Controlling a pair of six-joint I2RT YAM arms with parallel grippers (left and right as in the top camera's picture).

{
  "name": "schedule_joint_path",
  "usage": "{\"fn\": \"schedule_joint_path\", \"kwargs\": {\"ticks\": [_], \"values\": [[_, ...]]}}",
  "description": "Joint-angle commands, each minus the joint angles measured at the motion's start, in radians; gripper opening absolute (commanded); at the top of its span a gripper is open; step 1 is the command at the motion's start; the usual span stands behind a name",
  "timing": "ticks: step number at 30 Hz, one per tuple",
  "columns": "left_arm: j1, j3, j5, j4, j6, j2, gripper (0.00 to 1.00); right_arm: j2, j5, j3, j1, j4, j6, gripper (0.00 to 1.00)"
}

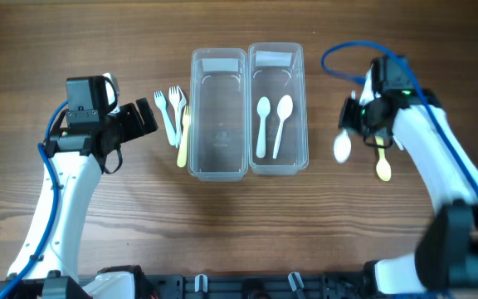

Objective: Pack container
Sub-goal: 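Grasp a third white spoon and drop it into the right container, then grasp the yellow spoon with the right gripper and lift it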

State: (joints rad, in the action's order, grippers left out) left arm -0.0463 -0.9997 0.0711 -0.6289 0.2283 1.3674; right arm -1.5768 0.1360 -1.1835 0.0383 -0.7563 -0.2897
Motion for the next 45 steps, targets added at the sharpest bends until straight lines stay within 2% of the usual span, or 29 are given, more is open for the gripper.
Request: {"fn": "schedule_joint_path", "kwargs": {"ticks": [1,4,8,16,17,19,20,22,24,26,29,32,35,40,45], "values": [[0.005,-0.021,-0.013,0.003,-0.019,0.003,1.00,0.163,0.076,-0.048,0.075,0.012,-0.002,0.04],[0.005,-0.021,-0.013,0.003,-0.019,0.003,1.00,0.206,0.076,-0.048,0.146,0.012,-0.001,0.04],[0.005,-0.021,-0.013,0.003,-0.019,0.003,1.00,0.178,0.068,-0.031,0.244,0.052,-0.001,0.04],[0.005,-0.021,-0.013,0.003,-0.019,0.003,1.00,-0.045,0.042,-0.014,0.325,0.240,0.027,0.04],[0.005,-0.021,-0.013,0.003,-0.019,0.003,1.00,-0.064,0.042,-0.019,0.325,0.242,0.029,0.08],[0.005,-0.021,-0.013,0.003,-0.019,0.003,1.00,-0.075,0.046,-0.026,0.325,0.240,0.048,0.23],[0.005,-0.021,-0.013,0.003,-0.019,0.003,1.00,-0.072,0.050,-0.035,0.325,0.230,0.073,0.36],[0.005,-0.021,-0.013,0.003,-0.019,0.003,1.00,-0.059,0.049,-0.064,0.325,0.189,0.095,0.48],[0.005,-0.021,-0.013,0.003,-0.019,0.003,1.00,-0.034,0.043,-0.112,0.325,0.116,0.106,0.54],[0.005,-0.021,-0.013,0.003,-0.019,0.003,1.00,-0.002,0.035,-0.166,0.314,0.034,0.106,0.54],[0.005,-0.021,-0.013,0.003,-0.019,0.003,1.00,0.074,-0.074,-0.235,0.256,-0.064,0.085,0.55],[0.005,-0.021,-0.013,0.003,-0.019,0.003,1.00,0.130,-0.167,-0.239,0.161,-0.080,0.069,0.58],[0.005,-0.021,-0.013,0.003,-0.019,0.003,1.00,0.150,-0.188,-0.238,0.010,-0.092,0.063,0.63],[0.005,-0.021,-0.013,0.003,-0.019,0.003,1.00,0.102,-0.157,-0.204,-0.187,-0.096,0.024,0.65],[0.005,-0.021,-0.013,0.003,-0.019,0.003,1.00,-0.005,-0.155,-0.159,-0.256,-0.100,0.075,0.64]]}}
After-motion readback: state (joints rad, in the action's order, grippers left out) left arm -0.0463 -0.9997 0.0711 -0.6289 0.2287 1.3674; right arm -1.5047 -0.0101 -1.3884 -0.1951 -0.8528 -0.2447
